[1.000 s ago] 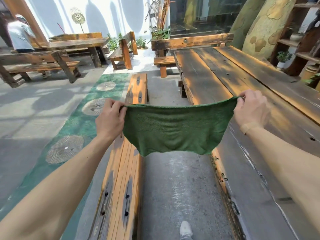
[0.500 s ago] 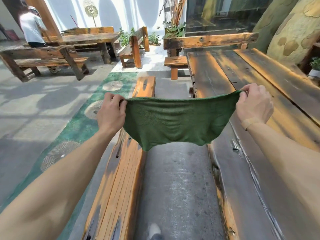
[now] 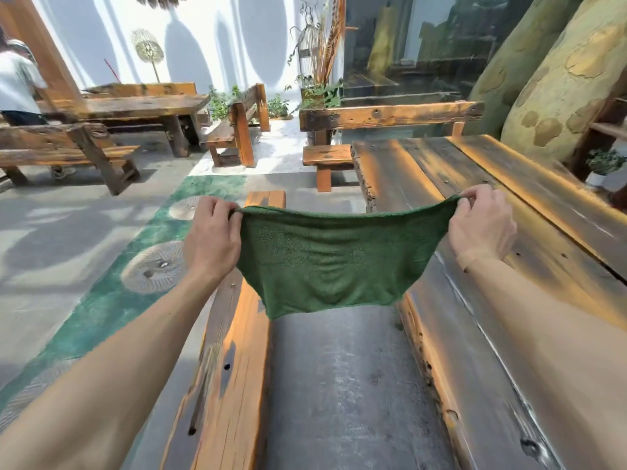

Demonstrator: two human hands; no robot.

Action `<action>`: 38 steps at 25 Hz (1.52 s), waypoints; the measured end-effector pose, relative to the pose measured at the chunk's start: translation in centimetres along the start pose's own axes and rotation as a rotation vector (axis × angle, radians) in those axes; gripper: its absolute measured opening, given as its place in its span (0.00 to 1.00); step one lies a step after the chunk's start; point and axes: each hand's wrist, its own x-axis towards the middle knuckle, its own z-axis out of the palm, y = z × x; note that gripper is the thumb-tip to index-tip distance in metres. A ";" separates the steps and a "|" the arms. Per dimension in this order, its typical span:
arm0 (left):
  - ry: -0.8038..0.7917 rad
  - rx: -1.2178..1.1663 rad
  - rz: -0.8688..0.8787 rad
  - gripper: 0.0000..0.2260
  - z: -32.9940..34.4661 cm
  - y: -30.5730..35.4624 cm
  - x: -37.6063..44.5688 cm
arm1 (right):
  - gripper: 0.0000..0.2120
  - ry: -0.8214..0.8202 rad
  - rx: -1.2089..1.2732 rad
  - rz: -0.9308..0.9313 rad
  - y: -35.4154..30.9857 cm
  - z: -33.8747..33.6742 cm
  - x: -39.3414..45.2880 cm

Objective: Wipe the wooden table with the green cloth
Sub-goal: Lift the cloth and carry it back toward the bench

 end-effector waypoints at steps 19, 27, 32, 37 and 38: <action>0.210 0.094 0.144 0.11 27.7 -4.6 52.4 | 0.10 0.172 0.112 -0.063 -14.5 33.6 45.2; 0.216 0.036 0.180 0.10 43.6 -12.5 70.2 | 0.10 0.175 0.090 -0.027 -19.4 52.3 58.8; 0.168 -0.001 0.201 0.10 52.5 -17.4 81.3 | 0.10 0.160 0.042 0.060 -22.6 64.4 66.0; 0.130 0.017 0.213 0.11 60.5 -20.7 91.6 | 0.10 0.146 0.002 0.092 -24.0 74.7 73.5; 0.128 0.020 0.208 0.11 62.4 -21.3 93.7 | 0.10 0.143 0.000 0.090 -24.2 77.1 75.3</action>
